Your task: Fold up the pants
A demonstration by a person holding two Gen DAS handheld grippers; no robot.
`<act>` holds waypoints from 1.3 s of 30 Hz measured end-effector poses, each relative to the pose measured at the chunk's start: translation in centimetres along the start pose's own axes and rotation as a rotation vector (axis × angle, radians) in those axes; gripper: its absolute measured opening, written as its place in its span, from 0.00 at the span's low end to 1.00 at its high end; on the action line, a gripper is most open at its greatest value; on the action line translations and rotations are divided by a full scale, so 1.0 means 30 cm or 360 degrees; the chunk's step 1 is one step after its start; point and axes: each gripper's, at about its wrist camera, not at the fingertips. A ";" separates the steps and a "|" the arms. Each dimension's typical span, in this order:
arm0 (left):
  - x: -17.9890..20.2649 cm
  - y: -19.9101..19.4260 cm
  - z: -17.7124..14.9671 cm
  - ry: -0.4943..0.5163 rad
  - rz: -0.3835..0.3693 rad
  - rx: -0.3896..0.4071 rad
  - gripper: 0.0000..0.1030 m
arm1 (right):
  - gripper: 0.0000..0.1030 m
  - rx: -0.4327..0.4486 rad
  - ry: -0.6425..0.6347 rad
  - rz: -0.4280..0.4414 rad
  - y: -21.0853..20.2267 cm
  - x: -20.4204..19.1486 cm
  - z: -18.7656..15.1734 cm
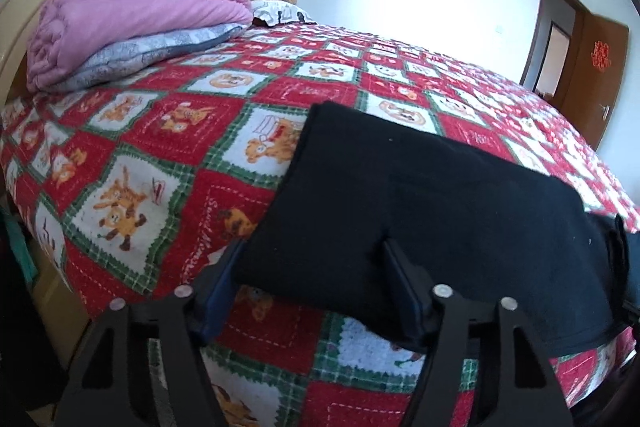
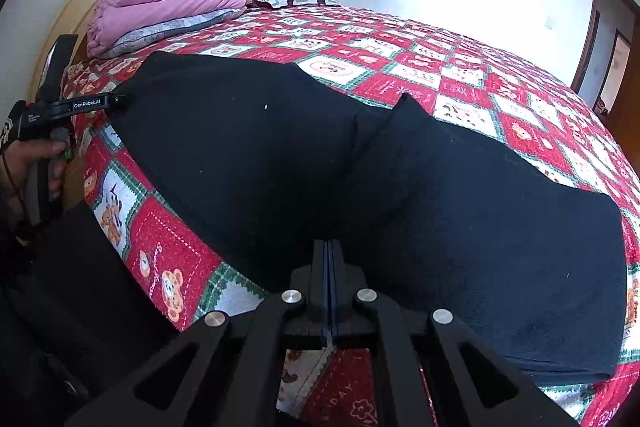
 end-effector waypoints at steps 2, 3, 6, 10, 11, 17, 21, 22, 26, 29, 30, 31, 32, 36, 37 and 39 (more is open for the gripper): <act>-0.024 -0.006 0.014 -0.0076 -0.0038 -0.0013 0.52 | 0.01 0.0000 -0.0006 -0.0006 -0.002 -0.003 0.000; -0.025 -0.007 0.022 -0.0084 -0.0054 -0.0019 0.47 | 0.01 0.0001 -0.0008 -0.0008 -0.002 -0.003 0.001; -0.013 -0.033 0.035 -0.0114 -0.0116 -0.0012 0.26 | 0.01 0.0001 -0.0010 -0.0009 -0.002 -0.004 0.002; 0.005 -0.048 0.041 -0.0138 -0.0186 -0.0044 0.23 | 0.01 0.0000 -0.0012 -0.0015 -0.002 -0.006 0.002; -0.001 -0.048 0.046 -0.0161 -0.0206 -0.0051 0.23 | 0.01 0.0001 -0.0012 -0.0015 -0.002 -0.005 0.002; -0.040 -0.038 0.053 -0.0319 -0.0301 -0.0103 0.22 | 0.01 0.0001 -0.0012 -0.0017 -0.002 -0.005 0.003; -0.031 -0.066 0.065 -0.0335 -0.0342 -0.0073 0.22 | 0.01 0.0006 0.0003 -0.0013 -0.003 0.004 0.005; -0.024 -0.074 0.069 -0.0331 -0.0347 -0.0065 0.22 | 0.01 0.0007 0.0009 -0.0011 -0.003 0.006 0.005; -0.010 -0.102 0.084 -0.0333 -0.0388 -0.0053 0.21 | 0.01 0.0007 0.0021 -0.0012 -0.006 0.010 0.007; 0.011 -0.133 0.099 -0.0338 -0.0443 -0.0038 0.21 | 0.01 0.0000 0.0046 -0.0004 -0.015 0.019 0.015; 0.020 -0.146 0.105 -0.0334 -0.0463 -0.0031 0.21 | 0.01 -0.0004 0.0056 -0.0002 -0.018 0.023 0.017; 0.029 -0.157 0.110 -0.0327 -0.0475 -0.0022 0.21 | 0.01 -0.0010 0.0067 -0.0003 -0.021 0.030 0.020; 0.039 -0.173 0.115 -0.0319 -0.0492 -0.0012 0.21 | 0.01 -0.0016 0.0085 -0.0013 -0.026 0.040 0.023; 0.081 -0.224 0.133 -0.0301 -0.0567 0.0011 0.21 | 0.01 -0.0038 0.0193 -0.0027 -0.057 0.100 0.033; 0.093 -0.236 0.139 -0.0293 -0.0586 0.0019 0.21 | 0.01 -0.0036 0.0226 -0.0026 -0.068 0.113 0.032; 0.121 -0.260 0.147 -0.0274 -0.0623 0.0030 0.21 | 0.02 -0.0027 0.0306 -0.0012 -0.097 0.156 0.032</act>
Point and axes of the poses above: each gripper's, at about its wrist camera, not at the fingertips, and y roughly the way its jaws point, x to its right, z to its top, and after that the axes turned 13 degrees about -y, right-handed
